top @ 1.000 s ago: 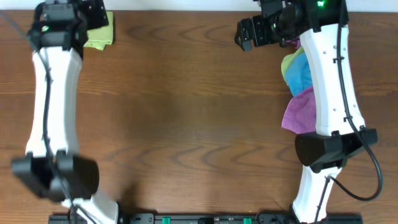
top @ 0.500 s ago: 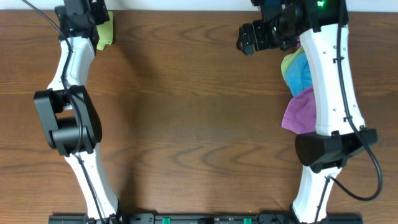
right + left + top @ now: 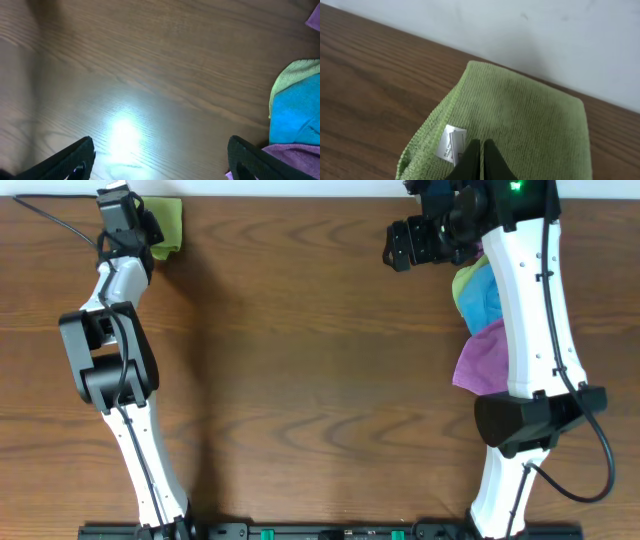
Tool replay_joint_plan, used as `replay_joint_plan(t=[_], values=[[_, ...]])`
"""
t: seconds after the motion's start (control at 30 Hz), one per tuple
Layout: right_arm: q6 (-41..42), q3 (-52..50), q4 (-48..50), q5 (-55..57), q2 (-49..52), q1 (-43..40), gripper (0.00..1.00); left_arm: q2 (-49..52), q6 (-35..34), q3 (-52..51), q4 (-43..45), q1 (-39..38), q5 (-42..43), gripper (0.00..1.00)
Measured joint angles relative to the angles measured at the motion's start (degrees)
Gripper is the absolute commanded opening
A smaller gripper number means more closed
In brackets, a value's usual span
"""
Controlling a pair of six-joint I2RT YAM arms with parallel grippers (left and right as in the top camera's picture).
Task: Fold the cloth
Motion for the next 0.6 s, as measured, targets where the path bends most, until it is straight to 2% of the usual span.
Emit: replay_joint_plan(t=[0.27,0.6], values=[[1.36,0.00,0.22,0.00,0.00,0.00,0.84,0.55,-0.07,0.00,0.42,0.02,0.13,0.05],[1.53,0.00,1.44,0.00,0.00,0.00,0.84,2.97,-0.07,0.39,-5.66,0.00,-0.11,0.06]])
